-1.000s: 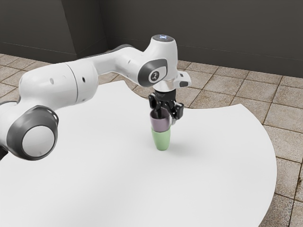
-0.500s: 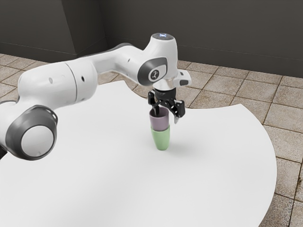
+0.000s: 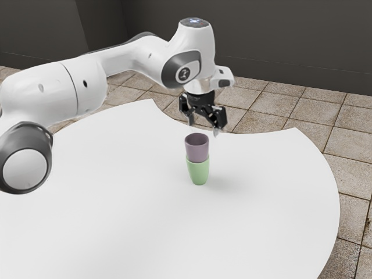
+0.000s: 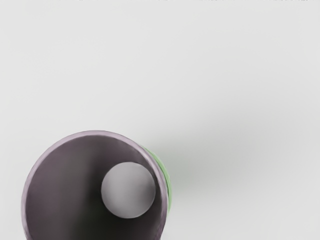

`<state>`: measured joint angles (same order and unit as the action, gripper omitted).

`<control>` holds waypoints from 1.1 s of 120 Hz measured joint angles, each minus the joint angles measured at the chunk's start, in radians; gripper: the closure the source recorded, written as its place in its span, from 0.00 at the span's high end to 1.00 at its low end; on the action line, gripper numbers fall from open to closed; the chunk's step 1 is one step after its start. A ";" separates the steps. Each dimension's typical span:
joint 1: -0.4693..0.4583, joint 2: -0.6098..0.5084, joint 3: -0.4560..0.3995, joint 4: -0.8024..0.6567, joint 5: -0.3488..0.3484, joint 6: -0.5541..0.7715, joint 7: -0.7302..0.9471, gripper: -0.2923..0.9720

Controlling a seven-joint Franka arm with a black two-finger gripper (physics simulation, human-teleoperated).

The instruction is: Place the left cup onto the right cup

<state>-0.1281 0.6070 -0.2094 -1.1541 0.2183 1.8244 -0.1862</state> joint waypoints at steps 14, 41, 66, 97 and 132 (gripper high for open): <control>0.003 -0.068 0.008 -0.059 -0.005 -0.002 0.001 0.77; 0.007 -0.191 0.063 -0.175 -0.029 -0.005 0.004 0.77; 0.016 -0.285 0.107 -0.231 -0.046 -0.030 0.007 0.77; 0.079 -0.425 0.120 -0.359 -0.076 -0.065 0.013 0.77; 0.153 -0.554 0.120 -0.415 -0.086 -0.133 0.035 0.77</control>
<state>0.0248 0.0532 -0.0890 -1.5691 0.1328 1.6911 -0.1512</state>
